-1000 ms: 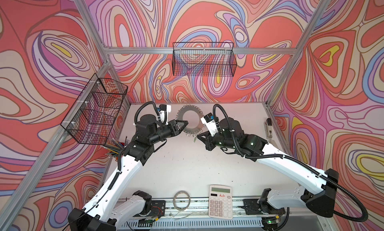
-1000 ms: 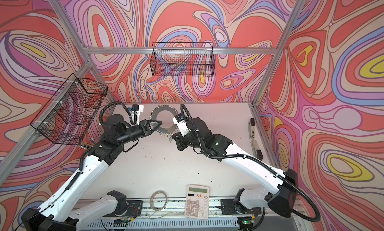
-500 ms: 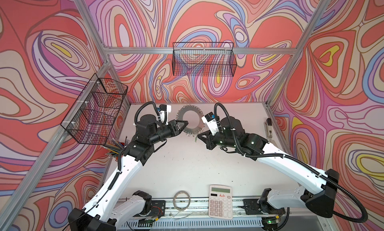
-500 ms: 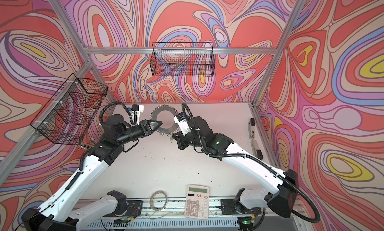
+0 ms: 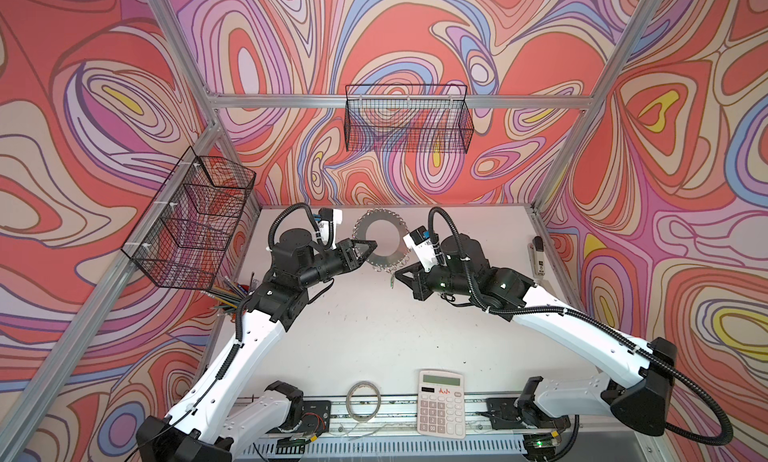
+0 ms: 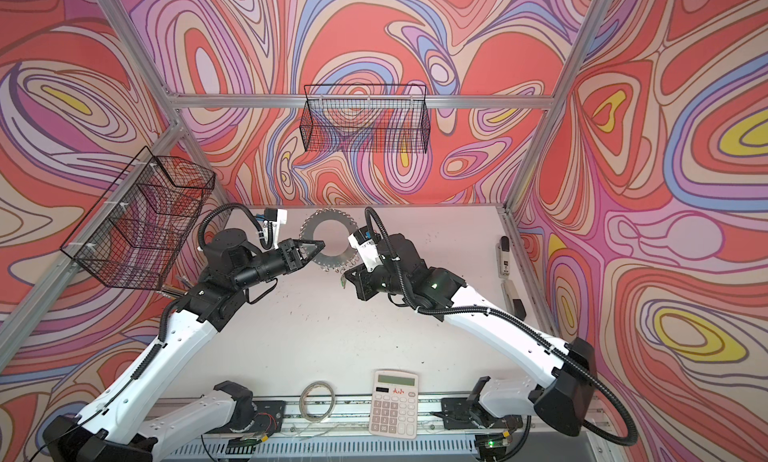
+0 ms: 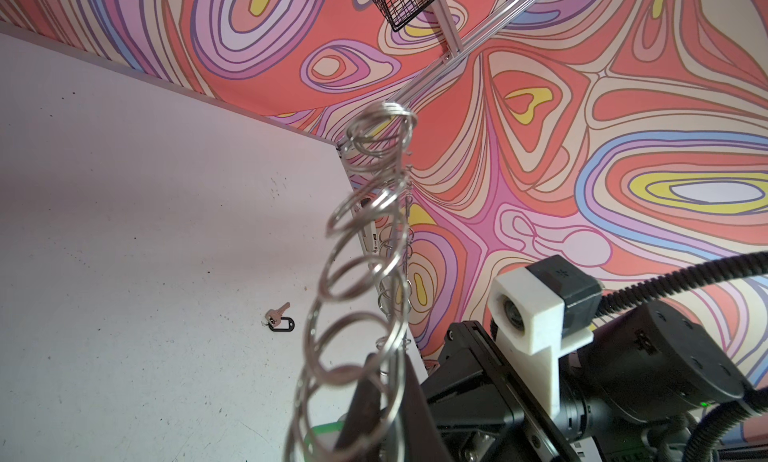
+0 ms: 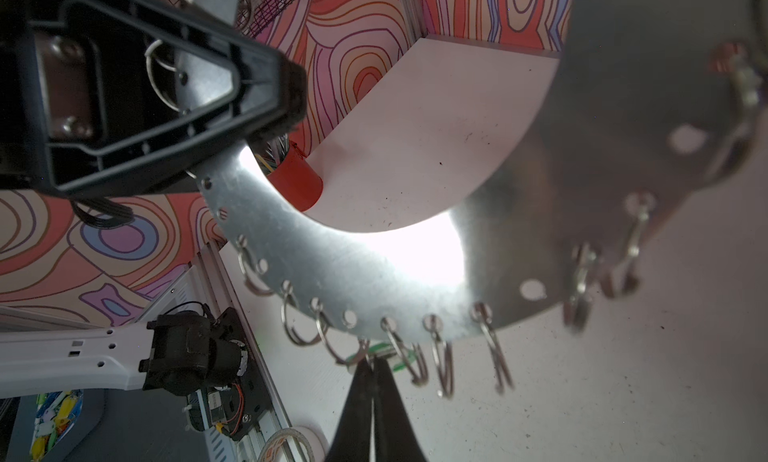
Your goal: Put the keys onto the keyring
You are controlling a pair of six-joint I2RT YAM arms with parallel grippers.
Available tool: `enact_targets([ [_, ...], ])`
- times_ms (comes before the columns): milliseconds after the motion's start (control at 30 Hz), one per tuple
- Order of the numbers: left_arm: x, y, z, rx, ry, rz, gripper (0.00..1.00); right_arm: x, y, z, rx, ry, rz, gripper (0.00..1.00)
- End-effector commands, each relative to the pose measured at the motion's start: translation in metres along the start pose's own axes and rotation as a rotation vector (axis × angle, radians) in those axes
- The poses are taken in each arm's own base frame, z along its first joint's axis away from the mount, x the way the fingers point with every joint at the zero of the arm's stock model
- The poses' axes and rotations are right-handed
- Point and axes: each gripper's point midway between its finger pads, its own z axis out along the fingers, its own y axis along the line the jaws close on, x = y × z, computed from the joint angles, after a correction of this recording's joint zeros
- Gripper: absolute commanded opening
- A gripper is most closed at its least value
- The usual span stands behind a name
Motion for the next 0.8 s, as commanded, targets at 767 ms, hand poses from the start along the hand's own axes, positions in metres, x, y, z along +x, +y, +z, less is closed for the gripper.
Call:
enact_targets([
  [767, -0.018, -0.009, 0.001, -0.014, -0.040, -0.109, 0.00, -0.039, 0.023, -0.040, -0.041, -0.123, -0.159, 0.20],
])
